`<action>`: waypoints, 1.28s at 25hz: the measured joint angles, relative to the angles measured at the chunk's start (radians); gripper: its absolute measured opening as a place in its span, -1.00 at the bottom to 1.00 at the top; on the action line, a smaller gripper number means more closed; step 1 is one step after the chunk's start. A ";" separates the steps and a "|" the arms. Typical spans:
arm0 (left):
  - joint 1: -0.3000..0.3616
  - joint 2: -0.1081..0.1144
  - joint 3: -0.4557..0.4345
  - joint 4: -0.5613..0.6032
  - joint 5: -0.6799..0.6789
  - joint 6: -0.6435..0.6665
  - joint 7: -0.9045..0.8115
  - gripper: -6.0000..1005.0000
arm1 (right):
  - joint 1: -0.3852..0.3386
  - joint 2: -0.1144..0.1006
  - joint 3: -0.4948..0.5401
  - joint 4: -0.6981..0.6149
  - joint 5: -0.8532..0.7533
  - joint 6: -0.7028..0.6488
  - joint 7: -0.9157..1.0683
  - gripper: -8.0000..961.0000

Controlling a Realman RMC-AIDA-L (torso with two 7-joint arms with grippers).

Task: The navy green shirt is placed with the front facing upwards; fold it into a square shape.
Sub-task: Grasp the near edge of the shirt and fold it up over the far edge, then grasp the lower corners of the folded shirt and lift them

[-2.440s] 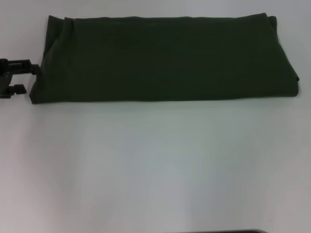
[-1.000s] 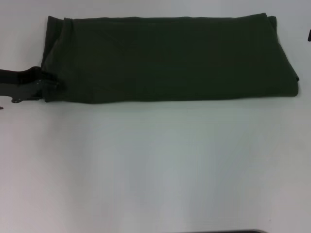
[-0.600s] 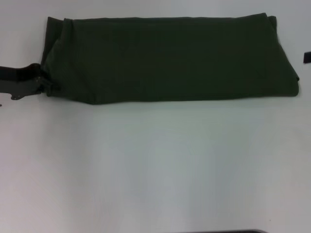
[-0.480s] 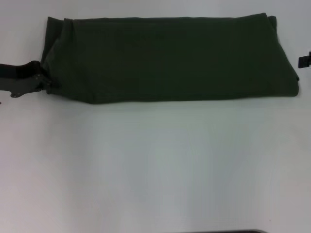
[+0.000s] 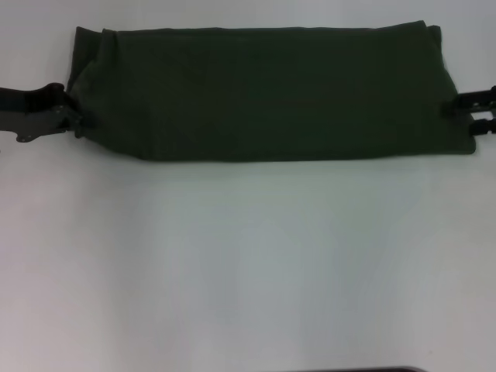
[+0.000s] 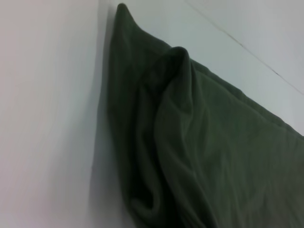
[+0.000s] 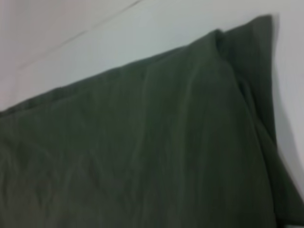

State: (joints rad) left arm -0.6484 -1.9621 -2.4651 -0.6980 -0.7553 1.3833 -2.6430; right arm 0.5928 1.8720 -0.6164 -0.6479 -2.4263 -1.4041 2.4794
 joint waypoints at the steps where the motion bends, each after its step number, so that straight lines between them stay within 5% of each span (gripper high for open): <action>1: -0.001 0.000 0.000 -0.002 0.000 0.000 0.000 -0.95 | 0.001 0.000 -0.010 0.005 0.000 0.005 0.001 0.85; 17: -0.003 -0.004 -0.002 -0.004 -0.001 -0.007 -0.001 -0.95 | -0.004 -0.018 -0.027 0.001 -0.002 -0.018 0.012 0.79; 32: -0.006 -0.006 -0.002 -0.001 -0.001 -0.012 -0.002 -0.95 | 0.020 0.028 -0.021 0.014 0.000 -0.012 -0.018 0.74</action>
State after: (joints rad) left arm -0.6539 -1.9682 -2.4666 -0.6993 -0.7563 1.3717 -2.6446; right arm 0.6124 1.9000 -0.6379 -0.6343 -2.4258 -1.4162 2.4611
